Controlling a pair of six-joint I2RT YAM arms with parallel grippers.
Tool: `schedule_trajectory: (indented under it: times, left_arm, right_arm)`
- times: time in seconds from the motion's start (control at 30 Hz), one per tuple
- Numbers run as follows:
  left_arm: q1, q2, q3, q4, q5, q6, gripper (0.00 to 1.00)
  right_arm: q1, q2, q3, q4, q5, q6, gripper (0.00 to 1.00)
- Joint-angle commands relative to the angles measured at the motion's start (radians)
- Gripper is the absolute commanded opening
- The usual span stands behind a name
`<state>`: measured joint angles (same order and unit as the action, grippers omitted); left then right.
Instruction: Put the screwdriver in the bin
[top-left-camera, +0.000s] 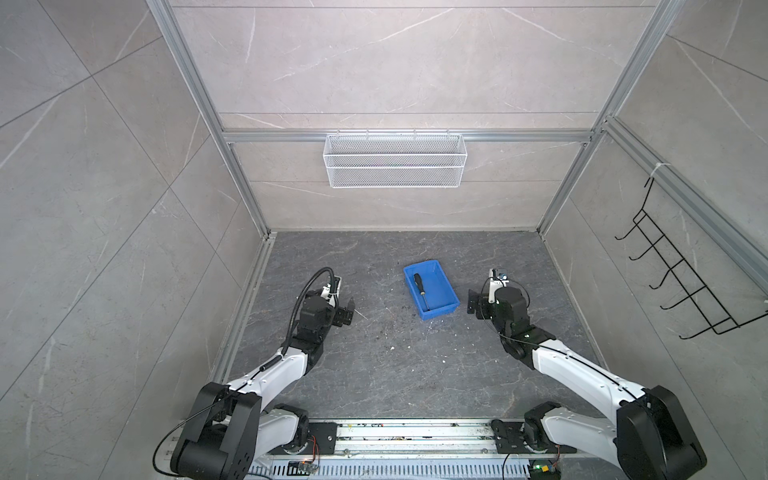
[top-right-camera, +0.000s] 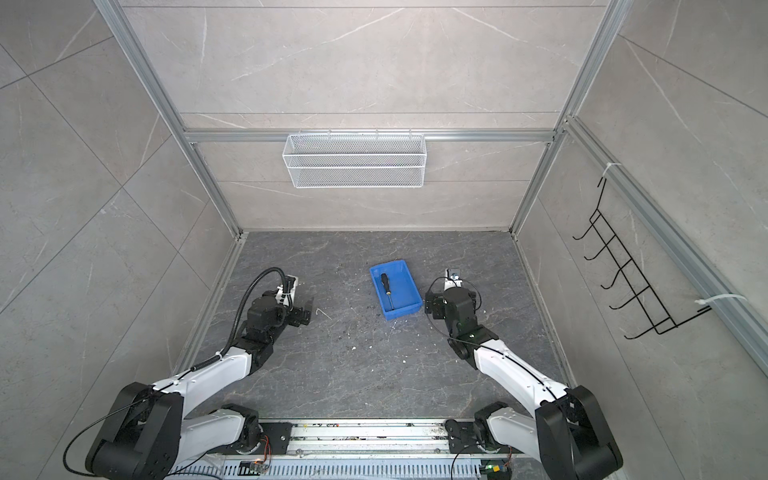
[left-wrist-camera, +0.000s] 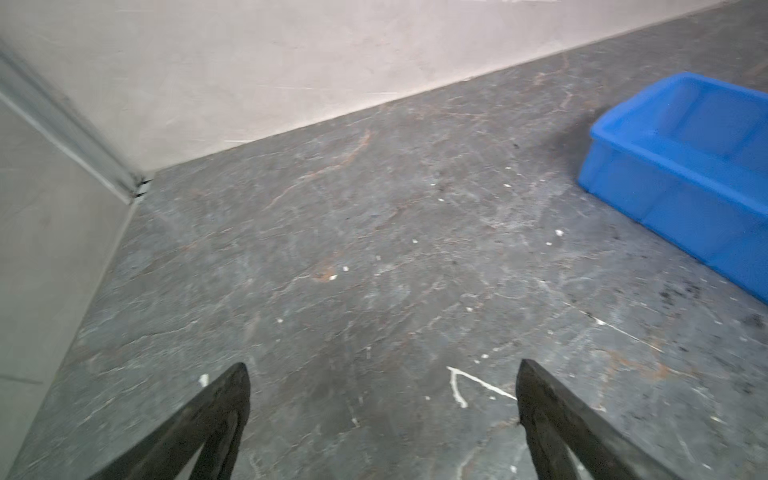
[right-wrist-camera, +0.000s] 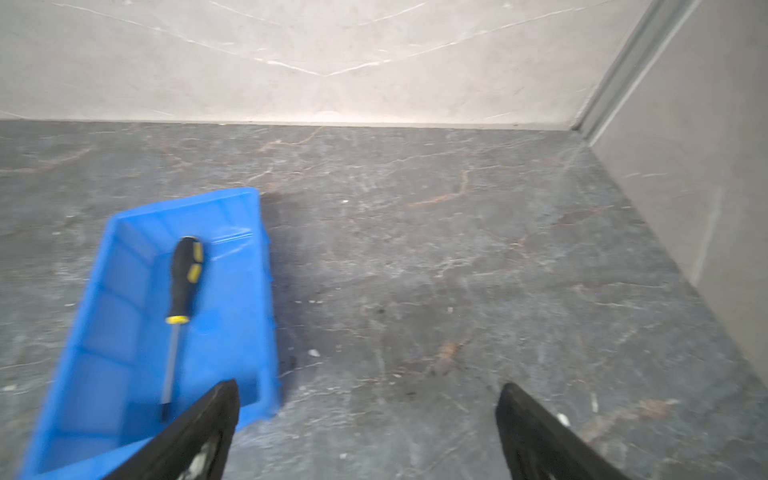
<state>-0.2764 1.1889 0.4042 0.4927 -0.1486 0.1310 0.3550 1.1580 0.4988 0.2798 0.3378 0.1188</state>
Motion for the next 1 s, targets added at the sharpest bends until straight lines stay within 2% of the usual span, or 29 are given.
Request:
schedule_trajectory:
  times: [0.0, 0.1, 0.3, 0.43, 0.5, 0.67, 0.97]
  left_arm:
    - [0.061, -0.011, -0.051, 0.112, -0.074, 0.004, 1.0]
    - [0.124, 0.031, -0.092, 0.204, -0.087, -0.009, 1.0]
    - [0.223, 0.212, -0.094, 0.37, -0.021, -0.064, 1.0]
    - [0.292, 0.299, -0.081, 0.419, 0.051, -0.111, 1.0]
    - [0.307, 0.319, -0.076, 0.431, 0.079, -0.115, 1.0]
    - [0.351, 0.313, -0.035, 0.337, 0.157, -0.14, 1.0]
    - [0.351, 0.313, -0.035, 0.336, 0.149, -0.14, 1.0]
  right_arm:
    - [-0.047, 0.0, -0.098, 0.249, 0.032, -0.09, 0.99]
    - [-0.082, 0.053, -0.151, 0.356, 0.046, -0.126, 0.99]
    - [-0.111, 0.217, -0.212, 0.626, 0.035, -0.161, 0.99]
    - [-0.175, 0.335, -0.217, 0.735, -0.083, -0.134, 0.99]
    - [-0.194, 0.364, -0.212, 0.749, -0.122, -0.128, 0.99]
    - [-0.224, 0.36, -0.15, 0.617, -0.123, -0.092, 0.99]
    - [-0.224, 0.359, -0.152, 0.623, -0.114, -0.1, 0.99]
